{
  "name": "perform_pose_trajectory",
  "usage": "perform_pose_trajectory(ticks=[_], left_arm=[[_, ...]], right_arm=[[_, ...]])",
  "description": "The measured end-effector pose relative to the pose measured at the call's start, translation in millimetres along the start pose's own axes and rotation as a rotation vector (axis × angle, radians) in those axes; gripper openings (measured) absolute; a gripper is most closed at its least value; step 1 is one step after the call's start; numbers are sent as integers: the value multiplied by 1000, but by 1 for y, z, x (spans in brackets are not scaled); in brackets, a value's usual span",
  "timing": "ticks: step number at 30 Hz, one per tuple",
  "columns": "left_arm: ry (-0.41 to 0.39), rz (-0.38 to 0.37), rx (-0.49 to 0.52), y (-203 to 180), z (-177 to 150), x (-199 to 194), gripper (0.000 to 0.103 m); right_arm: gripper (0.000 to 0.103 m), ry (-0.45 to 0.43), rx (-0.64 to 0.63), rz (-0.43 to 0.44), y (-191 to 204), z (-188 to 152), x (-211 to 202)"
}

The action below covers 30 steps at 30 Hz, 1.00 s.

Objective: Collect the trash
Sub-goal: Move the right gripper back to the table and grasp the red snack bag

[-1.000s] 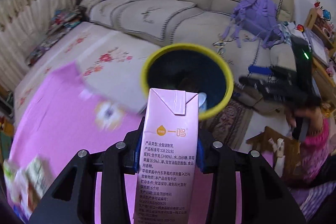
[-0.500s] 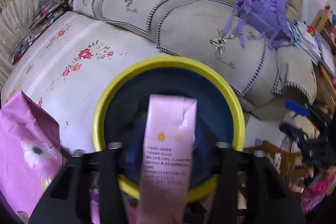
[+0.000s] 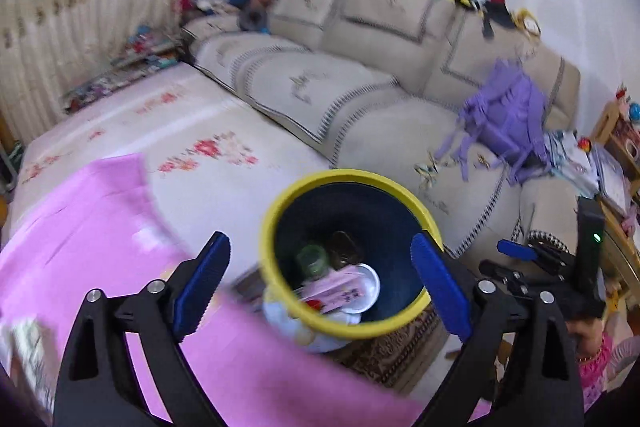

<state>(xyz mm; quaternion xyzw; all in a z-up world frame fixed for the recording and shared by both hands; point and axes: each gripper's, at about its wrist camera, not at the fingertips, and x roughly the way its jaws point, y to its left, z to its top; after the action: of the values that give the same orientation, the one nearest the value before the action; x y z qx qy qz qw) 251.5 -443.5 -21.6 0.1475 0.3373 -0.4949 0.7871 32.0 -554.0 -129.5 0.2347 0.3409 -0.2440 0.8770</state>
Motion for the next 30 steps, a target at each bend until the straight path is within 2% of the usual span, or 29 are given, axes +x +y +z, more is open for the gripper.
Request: perform_pose_trajectory(ticks=[2,6,9,12,14,19,24,30], left_arm=[[-48,36,-27,13,-20,-33,94],[-140,158,-83,45,-75,-102,98],[-184,293,-109,70,-123,-148,98],[-216,425,-139,93,-165,-186,98],[-222,517,-195,114,-193,-210,98],[-230,647,-304,159,-251,-254,98],[-267,753,-333,177,-281,-272,98],[-312,727,-379,183,-285,-280,98]], right_arm=[[68,3,-15,7,9,1,0],[68,2,-68,44,41,5,-1],[68,9,-143,88,79,6,1],[70,19,-227,146,127,4,5],[71,23,-283,194,162,4,7],[71,37,-410,312,254,-2,10],[71,56,-489,417,336,-5,9],[71,14,-532,509,415,-7,-10]])
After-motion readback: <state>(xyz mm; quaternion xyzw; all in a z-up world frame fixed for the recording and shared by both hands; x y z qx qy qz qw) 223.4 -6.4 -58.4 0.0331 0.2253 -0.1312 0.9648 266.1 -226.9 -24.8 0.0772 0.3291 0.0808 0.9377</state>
